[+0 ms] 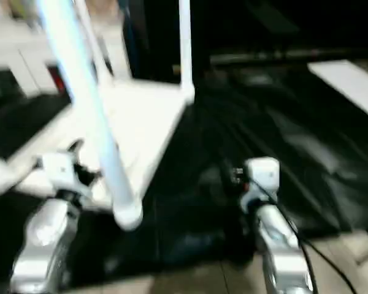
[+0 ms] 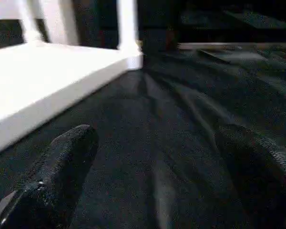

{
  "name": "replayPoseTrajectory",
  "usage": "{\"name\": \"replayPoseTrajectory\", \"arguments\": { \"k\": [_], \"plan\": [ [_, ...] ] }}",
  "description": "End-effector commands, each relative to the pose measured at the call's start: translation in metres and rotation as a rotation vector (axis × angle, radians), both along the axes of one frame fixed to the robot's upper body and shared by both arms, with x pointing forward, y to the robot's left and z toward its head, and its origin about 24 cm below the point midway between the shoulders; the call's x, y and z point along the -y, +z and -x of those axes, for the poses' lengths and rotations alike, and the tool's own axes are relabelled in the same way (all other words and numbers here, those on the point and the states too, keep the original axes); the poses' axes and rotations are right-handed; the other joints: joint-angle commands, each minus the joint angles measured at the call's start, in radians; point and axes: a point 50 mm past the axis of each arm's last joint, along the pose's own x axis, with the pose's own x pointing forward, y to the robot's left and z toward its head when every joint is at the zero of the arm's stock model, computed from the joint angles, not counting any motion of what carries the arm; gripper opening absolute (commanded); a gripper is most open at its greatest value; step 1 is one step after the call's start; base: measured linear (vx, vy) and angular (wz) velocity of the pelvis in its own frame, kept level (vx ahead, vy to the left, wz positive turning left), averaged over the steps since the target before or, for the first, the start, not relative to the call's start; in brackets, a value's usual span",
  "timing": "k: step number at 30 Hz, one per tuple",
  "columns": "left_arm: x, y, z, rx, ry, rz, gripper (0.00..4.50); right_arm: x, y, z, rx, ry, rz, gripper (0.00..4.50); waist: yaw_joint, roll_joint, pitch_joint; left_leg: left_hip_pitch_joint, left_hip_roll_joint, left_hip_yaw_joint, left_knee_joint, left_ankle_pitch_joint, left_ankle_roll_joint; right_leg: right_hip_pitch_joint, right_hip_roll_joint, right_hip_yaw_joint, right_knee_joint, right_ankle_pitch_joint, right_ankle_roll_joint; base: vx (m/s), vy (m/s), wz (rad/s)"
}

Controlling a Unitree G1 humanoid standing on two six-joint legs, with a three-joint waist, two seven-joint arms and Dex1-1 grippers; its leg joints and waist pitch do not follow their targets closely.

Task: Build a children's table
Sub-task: Rotate table base

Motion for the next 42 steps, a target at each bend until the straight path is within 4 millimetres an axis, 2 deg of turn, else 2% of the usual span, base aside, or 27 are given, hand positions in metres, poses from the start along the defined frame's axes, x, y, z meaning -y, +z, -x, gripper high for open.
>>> {"name": "replayPoseTrajectory", "arguments": {
  "k": [1,2,3,4,5,6,7,8,11,14,25,26,28,29,30,31,32,33,34,35,36,37,38,39,40,41,42],
  "plan": [
    [-0.015,-0.003,0.004,-0.015,0.062,-0.031,4.50,-0.011,0.003,-0.002,0.014,0.053,-0.007,4.41,0.028,0.021,-0.047,-0.006,0.067,-0.023,-0.093,0.403,0.051,0.031,-0.078,-0.010,-0.053,0.622,0.086,0.122,0.014,-0.09],
    [-0.019,-0.005,0.004,-0.019,0.078,-0.038,4.50,-0.012,0.002,-0.002,0.012,0.071,-0.006,4.41,-0.013,0.036,-0.039,0.027,0.178,-0.107,-0.126,0.415,0.212,-0.019,-0.060,-0.040,0.016,0.549,0.101,0.103,0.027,-0.19],
    [-0.022,-0.006,0.004,-0.021,0.092,-0.047,4.50,-0.013,0.002,-0.002,0.011,0.081,-0.009,4.41,-0.017,0.050,-0.060,0.099,0.252,-0.173,-0.094,0.653,0.367,-0.082,-0.088,0.020,0.050,0.271,0.073,0.103,0.027,-0.19],
    [-0.023,-0.006,0.004,-0.021,0.096,-0.051,4.50,-0.013,0.002,-0.002,0.011,0.084,-0.010,4.41,-0.016,0.044,-0.065,0.105,0.250,-0.175,-0.084,0.732,0.378,-0.094,-0.105,0.044,0.034,0.232,0.060,0.043,0.021,-0.18],
    [-0.025,-0.007,0.004,-0.031,0.092,-0.057,4.50,-0.014,0.002,-0.002,0.011,0.095,-0.010,4.41,0.000,0.034,-0.060,0.066,0.186,-0.133,-0.102,0.702,0.301,-0.074,-0.083,0.039,0.002,0.242,0.035,-0.016,0.058,-0.02],
    [-0.029,-0.009,0.004,-0.051,0.068,-0.069,4.50,-0.015,0.003,-0.002,0.012,0.120,-0.011,4.41,0.014,0.020,-0.047,0.026,0.129,-0.078,-0.116,0.400,0.207,-0.061,-0.076,0.029,-0.043,0.217,-0.024,-0.016,0.058,-0.02],
    [-0.029,-0.009,0.004,-0.051,0.068,-0.069,4.50,-0.015,0.003,-0.002,0.012,0.120,-0.011,4.41,0.014,0.020,-0.047,0.026,0.129,-0.078,-0.116,0.400,0.207,-0.061,-0.076,0.029,-0.043,0.217,-0.024,-0.061,0.043,-0.05],
    [-0.030,-0.010,0.004,-0.057,0.056,-0.072,4.50,-0.015,0.003,-0.003,0.013,0.128,-0.013,4.41,0.024,0.006,-0.037,-0.002,0.102,-0.037,-0.123,-0.087,0.045,-0.035,-0.131,0.033,-0.088,0.123,-0.133,-0.082,0.009,-0.12],
    [-0.036,-0.008,0.002,-0.108,-0.173,-0.195,4.50,-0.016,0.007,-0.006,0.020,0.207,-0.011,4.41,0.025,0.017,-0.021,0.024,0.125,-0.028,-0.158,-0.506,-0.141,-0.069,-0.115,0.022,-0.109,-0.281,-0.144,-0.080,0.000,-0.07],
    [-0.035,-0.008,0.003,-0.150,-0.345,-0.247,4.50,-0.014,0.009,-0.008,0.020,0.269,0.009,4.41,0.019,0.014,-0.012,0.025,0.122,-0.039,-0.176,-0.717,-0.232,-0.078,-0.113,0.014,-0.116,-0.421,-0.092,-0.128,0.026,-0.19],
    [-0.035,-0.020,0.008,-0.471,-0.863,-0.639,4.50,-0.005,0.006,-0.009,-0.051,0.535,0.168,4.41,0.034,0.012,-0.007,0.031,0.117,0.002,-0.210,-0.775,-0.246,-0.092,-0.105,0.000,-0.113,-0.504,-0.091,-0.082,0.026,-0.11],
    [-0.036,-0.016,-0.002,-0.445,-0.821,-0.643,4.50,-0.006,0.006,-0.009,-0.059,0.554,0.185,4.41,0.033,0.005,-0.001,0.077,0.108,0.012,-0.151,-0.697,-0.223,-0.129,-0.132,-0.001,-0.170,-0.632,-0.086,-0.124,0.024,-0.09],
    [-0.035,-0.009,-0.010,-0.382,-0.742,-0.566,4.50,-0.006,0.004,-0.011,-0.063,0.524,0.182,4.41,0.014,0.010,0.020,0.113,0.085,-0.016,-0.025,-0.532,-0.179,-0.140,-0.187,-0.048,-0.261,-0.786,-0.062,-0.126,0.058,-0.19],
    [-0.036,-0.006,-0.014,-0.349,-0.674,-0.518,4.50,-0.005,0.001,-0.012,-0.069,0.486,0.184,4.41,-0.018,0.048,0.041,0.102,0.091,-0.036,-0.034,-0.612,-0.208,-0.111,-0.145,-0.201,-0.268,-0.700,-0.033,0.009,0.111,-0.36],
    [-0.046,-0.002,-0.017,-0.287,-0.439,-0.364,4.50,-0.003,-0.004,-0.015,-0.067,0.326,0.157,4.41,0.083,0.096,0.058,-0.236,0.000,0.096,-0.348,-1.019,-0.430,0.167,0.016,-0.230,0.143,-0.258,-0.074,0.009,0.111,-0.36],
    [-0.047,-0.002,-0.017,-0.286,-0.431,-0.359,4.50,-0.003,-0.004,-0.015,-0.066,0.320,0.155,4.41,0.083,0.096,0.058,-0.236,0.000,0.096,-0.348,-1.019,-0.430,0.167,0.016,-0.230,0.143,-0.258,-0.074,-0.002,0.066,-0.05],
    [-0.050,-0.002,-0.017,-0.280,-0.389,-0.330,4.50,-0.002,-0.005,-0.016,-0.065,0.291,0.146,4.41,0.145,0.023,-0.057,-0.208,0.036,0.212,-0.272,-0.494,-0.496,0.159,-0.044,-0.112,0.187,-0.528,-0.063,0.032,-0.185,0.32],
    [-0.055,-0.001,-0.016,-0.244,-0.316,-0.253,4.50,-0.002,-0.007,-0.016,-0.064,0.240,0.111,4.41,0.023,-0.086,-0.052,0.101,0.105,0.058,0.154,0.013,-0.238,-0.218,-0.215,-0.067,-0.153,-1.049,0.007,0.032,-0.185,0.32],
    [-0.066,-0.006,-0.014,-0.247,-0.186,-0.215,4.50,-0.003,-0.009,-0.015,-0.063,0.193,0.071,4.41,0.053,-0.025,-0.017,-0.003,0.099,0.008,0.118,0.052,-0.117,-0.096,-0.255,0.038,-0.180,-0.992,-0.114,0.270,-0.224,0.14],
    [-0.073,-0.008,-0.012,-0.225,-0.075,-0.194,4.50,-0.005,-0.010,-0.013,-0.061,0.159,0.033,4.41,0.064,-0.016,0.030,-0.058,0.091,-0.037,0.149,0.042,-0.101,-0.024,-0.242,0.030,-0.154,-0.809,-0.257,0.161,0.028,0.05],
    [-0.078,-0.010,-0.009,-0.211,-0.002,-0.186,4.50,-0.007,-0.011,-0.012,-0.060,0.140,0.010,4.41,0.080,0.002,0.005,-0.007,0.101,-0.061,0.097,-0.031,-0.136,-0.005,-0.174,0.005,-0.090,-0.533,-0.284,0.161,0.028,0.05],
    [-0.079,-0.013,-0.006,-0.219,0.050,-0.183,4.50,-0.009,-0.011,-0.011,-0.056,0.131,-0.007,4.41,0.080,0.002,0.005,-0.007,0.101,-0.061,0.097,-0.031,-0.136,-0.005,-0.174,0.005,-0.090,-0.533,-0.284,-0.092,0.059,0.37],
    [-0.074,-0.014,-0.003,-0.199,0.069,-0.182,4.50,-0.011,-0.010,-0.011,-0.049,0.120,-0.023,4.41,0.047,0.040,-0.039,0.103,0.238,-0.137,-0.082,-0.162,-0.075,-0.082,-0.068,-0.017,0.051,0.025,-0.213,-0.108,0.056,0.31],
    [-0.065,-0.014,-0.001,-0.188,0.068,-0.156,4.50,-0.013,-0.009,-0.010,-0.044,0.094,-0.052,4.41,0.042,0.055,-0.047,0.096,0.211,-0.120,-0.062,0.076,0.066,-0.081,-0.074,-0.021,0.054,0.198,-0.196,-0.108,0.056,0.31],
    [-0.057,-0.013,0.001,-0.180,0.066,-0.135,4.50,-0.014,-0.008,-0.010,-0.041,0.074,-0.073,4.41,0.041,0.059,-0.047,0.090,0.198,-0.106,-0.055,0.163,0.118,-0.082,-0.074,-0.022,0.045,0.229,-0.184,-0.031,0.080,0.04],
    [-0.051,-0.012,0.001,-0.175,0.065,-0.114,4.50,-0.015,-0.008,-0.010,-0.039,0.054,-0.090,4.41,0.055,0.043,-0.037,0.056,0.176,-0.071,-0.057,0.225,0.191,-0.069,-0.093,-0.006,0.010,0.251,-0.183,-0.038,0.064,0.01],
    [-0.051,-0.012,0.001,-0.175,0.065,-0.114,4.50,-0.015,-0.008,-0.010,-0.039,0.054,-0.090,4.41,0.061,0.041,-0.035,0.042,0.167,-0.059,-0.059,0.195,0.180,-0.059,-0.103,-0.001,-0.004,0.257,-0.188,-0.038,0.064,0.01]
  ]
}}
